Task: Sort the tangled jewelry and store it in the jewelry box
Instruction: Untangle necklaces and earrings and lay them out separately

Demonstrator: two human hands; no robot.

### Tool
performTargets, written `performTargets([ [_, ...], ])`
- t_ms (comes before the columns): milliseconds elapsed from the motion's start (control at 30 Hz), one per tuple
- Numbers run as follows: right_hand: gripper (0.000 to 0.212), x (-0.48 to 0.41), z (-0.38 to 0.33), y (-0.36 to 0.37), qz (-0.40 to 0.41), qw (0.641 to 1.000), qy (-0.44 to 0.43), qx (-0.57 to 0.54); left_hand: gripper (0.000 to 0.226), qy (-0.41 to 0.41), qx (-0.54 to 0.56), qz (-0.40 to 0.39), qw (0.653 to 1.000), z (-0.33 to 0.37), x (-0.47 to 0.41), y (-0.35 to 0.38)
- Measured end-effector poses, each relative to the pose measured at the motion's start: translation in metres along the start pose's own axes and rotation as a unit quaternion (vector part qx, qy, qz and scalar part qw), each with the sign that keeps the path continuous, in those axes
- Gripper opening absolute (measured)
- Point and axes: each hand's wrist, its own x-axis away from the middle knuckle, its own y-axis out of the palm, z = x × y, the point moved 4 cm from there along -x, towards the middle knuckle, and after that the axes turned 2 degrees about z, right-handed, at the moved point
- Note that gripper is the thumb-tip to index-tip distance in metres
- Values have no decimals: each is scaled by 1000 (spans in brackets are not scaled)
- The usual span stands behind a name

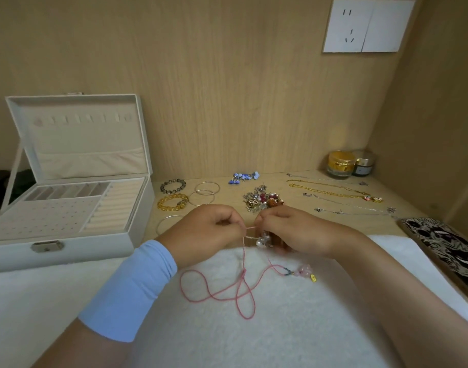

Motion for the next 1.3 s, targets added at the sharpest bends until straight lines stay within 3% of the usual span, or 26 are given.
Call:
performTargets([
  [200, 38, 8, -7, -6, -11, 999, -43, -20, 26, -70, 179, -58, 980, 7, 3, 4],
  [333, 22, 14, -8, -7, -71, 992, -39, -98, 19, -62, 280, -94, 953, 8, 8, -1],
  [533, 24, 13, -7, -11, -33, 994, -27, -101, 17, -52, 200, -134, 969, 6, 13, -15],
  [667, 28, 13, -3, -13, -18, 998, -6, -52, 17, -49, 96, -131, 985, -1, 13, -26],
  [833, 24, 13, 3, -11, -20, 1000, 12, -8, 11, -53, 48, -135, 988, -1, 15, -26],
  [933, 7, 9, -7, -4, 19, 999, -35, 21, 13, -46, 55, -137, 988, 1, 13, -22],
  [1000, 20, 8, -13, 8, -41, 998, -29, -37, 19, -46, 77, -148, 985, 2, 13, -20],
  [1067, 19, 7, -17, 15, -65, 995, -52, -62, 23, -52, 90, -152, 983, 2, 12, -20],
  [1200, 26, 5, -15, 10, -13, 994, -54, -97, 21, -86, 142, -144, 976, -3, 12, -24],
  [1300, 6, 4, -14, 4, -5, 992, -79, -102, 18, -87, 140, -143, 976, -2, 14, -25],
])
